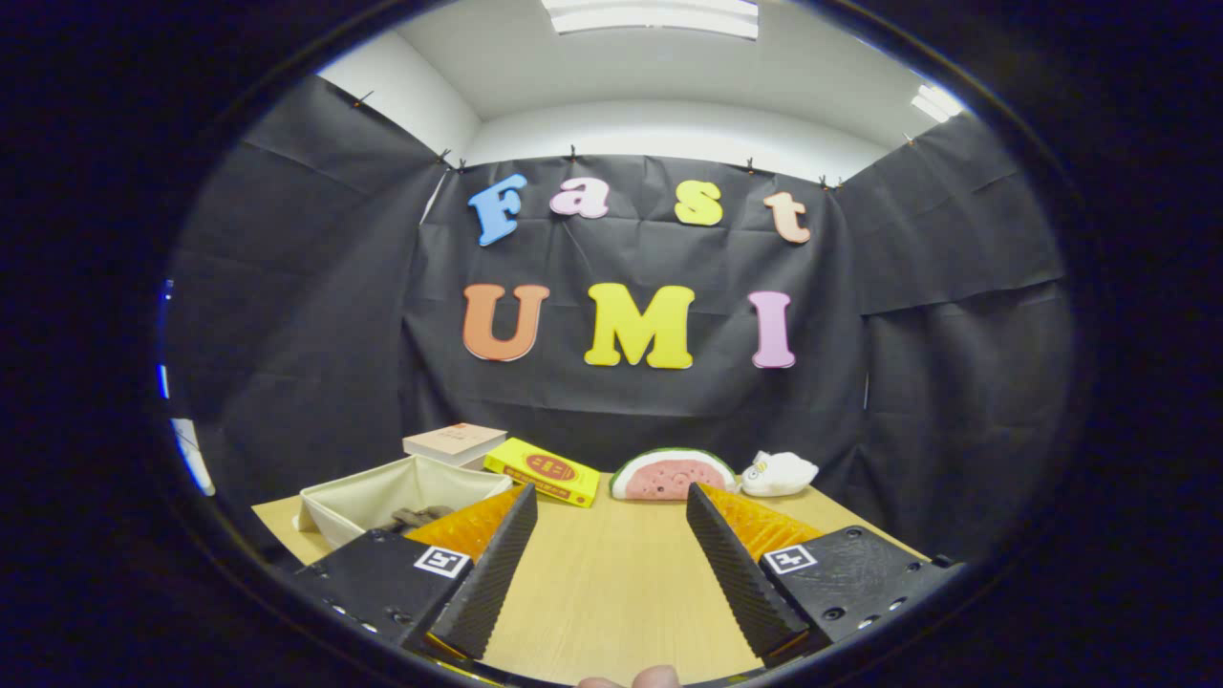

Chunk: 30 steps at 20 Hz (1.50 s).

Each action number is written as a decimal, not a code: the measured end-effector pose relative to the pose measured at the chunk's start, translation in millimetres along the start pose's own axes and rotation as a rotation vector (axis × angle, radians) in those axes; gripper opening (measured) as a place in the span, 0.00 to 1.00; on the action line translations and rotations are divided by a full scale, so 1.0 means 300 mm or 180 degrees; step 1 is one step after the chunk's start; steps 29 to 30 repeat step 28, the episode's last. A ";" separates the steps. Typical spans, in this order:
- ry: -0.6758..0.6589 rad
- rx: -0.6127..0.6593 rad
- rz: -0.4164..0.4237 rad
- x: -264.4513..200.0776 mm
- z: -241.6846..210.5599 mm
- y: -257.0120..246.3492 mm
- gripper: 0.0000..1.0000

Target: Open the storage box then place both shoes into the box .Put the left shoe in first, then the right shoe, with the right side of both shoes facing outward in a uniform manner.

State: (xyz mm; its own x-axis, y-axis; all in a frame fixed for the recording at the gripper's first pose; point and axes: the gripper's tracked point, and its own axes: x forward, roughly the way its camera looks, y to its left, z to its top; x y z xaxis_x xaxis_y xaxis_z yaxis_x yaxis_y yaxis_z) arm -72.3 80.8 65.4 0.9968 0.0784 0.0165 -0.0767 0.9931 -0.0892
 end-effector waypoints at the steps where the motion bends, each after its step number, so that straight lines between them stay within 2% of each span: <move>1: 0.0030 0.0024 0.0017 -0.003 -0.011 0.011 0.96; 5: 0.0049 -0.0054 -0.0013 0.006 -0.037 0.032 0.95; 12: 0.0181 0.0076 0.0053 0.027 -0.078 0.082 0.95; 17: 0.0230 0.0060 -0.0022 0.049 -0.109 0.072 0.95; 30: 0.0337 0.0186 -0.0017 0.058 -0.152 0.060 0.96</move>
